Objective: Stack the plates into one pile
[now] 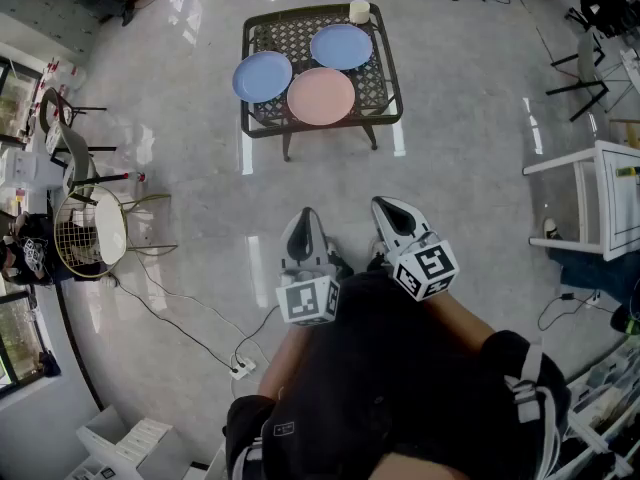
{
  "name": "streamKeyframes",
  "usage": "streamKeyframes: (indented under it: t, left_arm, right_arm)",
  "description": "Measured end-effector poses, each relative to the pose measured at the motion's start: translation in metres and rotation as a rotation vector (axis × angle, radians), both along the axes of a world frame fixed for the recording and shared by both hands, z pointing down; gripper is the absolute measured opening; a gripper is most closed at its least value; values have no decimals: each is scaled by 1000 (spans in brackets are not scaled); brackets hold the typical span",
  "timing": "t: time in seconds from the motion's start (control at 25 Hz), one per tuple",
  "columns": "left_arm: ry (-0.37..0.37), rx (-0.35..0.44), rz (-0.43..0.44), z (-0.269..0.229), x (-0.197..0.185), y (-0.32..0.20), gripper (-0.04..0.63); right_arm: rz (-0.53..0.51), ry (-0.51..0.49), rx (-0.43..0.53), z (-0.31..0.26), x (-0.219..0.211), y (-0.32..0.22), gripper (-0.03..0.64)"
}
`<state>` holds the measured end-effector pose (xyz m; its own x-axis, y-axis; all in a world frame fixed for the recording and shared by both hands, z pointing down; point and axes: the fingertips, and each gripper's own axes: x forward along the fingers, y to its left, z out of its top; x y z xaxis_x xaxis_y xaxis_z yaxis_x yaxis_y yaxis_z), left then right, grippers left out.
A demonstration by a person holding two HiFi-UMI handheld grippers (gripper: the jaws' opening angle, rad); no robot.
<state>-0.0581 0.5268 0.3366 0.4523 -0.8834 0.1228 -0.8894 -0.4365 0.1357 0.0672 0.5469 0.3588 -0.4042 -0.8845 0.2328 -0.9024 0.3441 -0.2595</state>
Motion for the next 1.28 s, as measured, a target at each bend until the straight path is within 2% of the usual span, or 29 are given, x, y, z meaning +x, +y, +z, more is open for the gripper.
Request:
streamKeyframes:
  t: [0.28,0.92,1.28]
  left_arm:
    - [8,-12,14,3,-8,-8,15]
    - [29,-17,66,10,-56,-39,15]
    - [12,-32,69,23,-52,-65,15]
  right_arm:
    - [18,-15,2,-2,-8,-7,9]
    - [86,-21,26,-5,-55,-41,9]
    - [83,-11,22,9,-52,-70,9]
